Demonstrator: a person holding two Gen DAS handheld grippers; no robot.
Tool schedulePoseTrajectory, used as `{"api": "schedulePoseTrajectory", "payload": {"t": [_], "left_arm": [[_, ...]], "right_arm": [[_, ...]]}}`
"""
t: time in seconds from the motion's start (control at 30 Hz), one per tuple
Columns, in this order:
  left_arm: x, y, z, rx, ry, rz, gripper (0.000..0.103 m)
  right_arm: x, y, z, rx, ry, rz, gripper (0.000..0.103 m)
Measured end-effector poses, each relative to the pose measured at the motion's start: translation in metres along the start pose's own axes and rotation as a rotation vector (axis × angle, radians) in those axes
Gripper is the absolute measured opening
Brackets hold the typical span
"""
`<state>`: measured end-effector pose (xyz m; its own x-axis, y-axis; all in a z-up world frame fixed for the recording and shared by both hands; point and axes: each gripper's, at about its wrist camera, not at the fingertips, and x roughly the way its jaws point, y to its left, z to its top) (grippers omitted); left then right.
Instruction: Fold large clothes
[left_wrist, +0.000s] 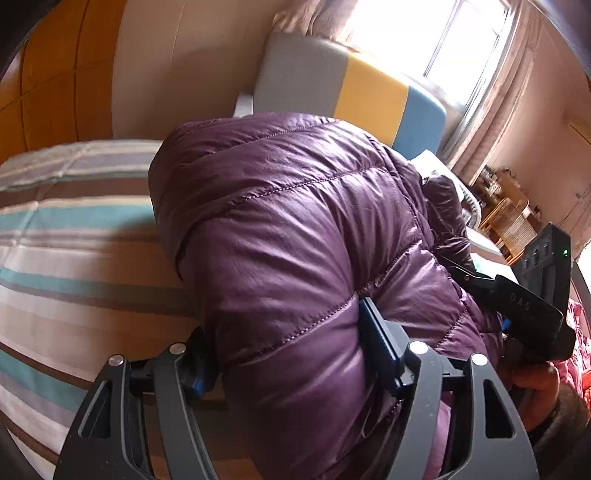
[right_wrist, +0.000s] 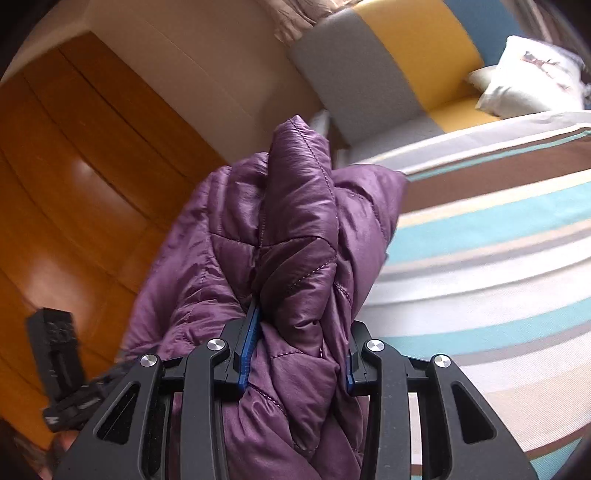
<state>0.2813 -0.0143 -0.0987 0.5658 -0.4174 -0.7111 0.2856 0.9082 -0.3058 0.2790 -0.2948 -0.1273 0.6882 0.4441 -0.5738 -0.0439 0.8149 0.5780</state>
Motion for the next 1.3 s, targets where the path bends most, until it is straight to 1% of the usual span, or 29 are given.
{"api": "schedulePoseTrajectory", "payload": {"t": [0.03,0.13,0.17,0.2,0.23,0.33,0.37,0.4,0.47,0.5,0.53,0.57,0.63,0.7,0.73,0.77,0.8,0.83,0.87,0.9,0.93,1.03,1.13,1.23,1.3], "left_arm": [[0.005,-0.001,-0.001,-0.005,-0.003,-0.001,0.076],[0.012,-0.004,-0.015,0.016,-0.038,0.027,0.085],[0.014,-0.006,-0.017,0.020,-0.050,0.038,0.085],[0.009,0.004,-0.025,0.019,-0.057,0.040,0.086],[0.008,0.003,-0.026,0.010,-0.066,0.045,0.087],[-0.001,0.001,-0.034,-0.018,-0.073,0.070,0.090],[-0.006,0.000,-0.035,-0.019,-0.076,0.081,0.091],[-0.012,-0.001,-0.038,-0.016,-0.084,0.096,0.094],[-0.026,-0.004,-0.040,-0.008,-0.110,0.119,0.094],[-0.033,-0.005,-0.041,-0.008,-0.119,0.119,0.094],[-0.039,-0.008,-0.039,-0.008,-0.131,0.123,0.094],[-0.044,-0.010,-0.038,-0.008,-0.141,0.131,0.094],[-0.051,-0.016,-0.032,-0.006,-0.161,0.144,0.093],[-0.055,-0.021,-0.024,-0.004,-0.173,0.159,0.091],[-0.054,-0.025,-0.019,0.001,-0.171,0.171,0.087],[-0.051,-0.025,-0.015,0.009,-0.164,0.182,0.085],[-0.047,-0.026,-0.012,0.016,-0.157,0.191,0.082],[-0.039,-0.028,-0.007,0.031,-0.141,0.202,0.081],[-0.029,-0.028,-0.006,0.041,-0.119,0.213,0.080],[-0.021,-0.027,-0.002,0.041,-0.097,0.221,0.077],[-0.012,-0.024,0.000,0.036,-0.079,0.227,0.077],[0.004,-0.018,0.002,0.045,-0.077,0.231,0.081],[0.012,-0.020,0.000,0.069,-0.069,0.232,0.083],[0.015,-0.027,-0.003,0.108,-0.072,0.249,0.083],[0.018,-0.030,-0.005,0.133,-0.066,0.248,0.084]], "right_arm": [[0.001,-0.003,-0.004,-0.008,-0.006,-0.029,0.042],[0.006,-0.006,-0.015,-0.026,-0.019,-0.104,0.048],[0.005,-0.007,-0.018,-0.025,-0.023,-0.112,0.048],[0.004,-0.009,-0.020,-0.019,-0.027,-0.121,0.050],[0.002,-0.010,-0.021,-0.014,-0.030,-0.135,0.053],[-0.007,0.002,-0.024,-0.004,-0.028,-0.172,0.054],[-0.008,0.009,-0.023,-0.006,-0.030,-0.182,0.057],[-0.012,0.015,-0.020,-0.012,-0.035,-0.197,0.060],[-0.021,0.023,-0.018,-0.029,-0.059,-0.185,0.061],[-0.027,0.023,-0.015,-0.036,-0.069,-0.186,0.065],[-0.033,0.027,-0.012,-0.045,-0.086,-0.203,0.065],[-0.038,0.031,-0.011,-0.050,-0.102,-0.212,0.065],[-0.049,0.041,-0.007,-0.074,-0.138,-0.200,0.065],[-0.048,0.056,0.000,-0.125,-0.150,-0.204,0.065],[-0.044,0.064,0.005,-0.162,-0.147,-0.212,0.062],[-0.038,0.072,0.008,-0.195,-0.146,-0.217,0.058],[-0.031,0.080,0.011,-0.232,-0.141,-0.220,0.050],[-0.020,0.085,0.013,-0.258,-0.127,-0.225,0.045],[-0.010,0.088,0.014,-0.271,-0.106,-0.235,0.042],[-0.001,0.089,0.015,-0.279,-0.082,-0.256,0.038],[0.013,0.087,0.014,-0.282,-0.049,-0.294,0.036],[0.029,0.072,0.002,-0.246,0.006,-0.348,0.036],[0.037,0.060,-0.005,-0.235,0.018,-0.378,0.035],[0.042,0.057,-0.012,-0.215,0.036,-0.410,0.035],[0.040,0.051,-0.018,-0.196,0.026,-0.421,0.035]]}}
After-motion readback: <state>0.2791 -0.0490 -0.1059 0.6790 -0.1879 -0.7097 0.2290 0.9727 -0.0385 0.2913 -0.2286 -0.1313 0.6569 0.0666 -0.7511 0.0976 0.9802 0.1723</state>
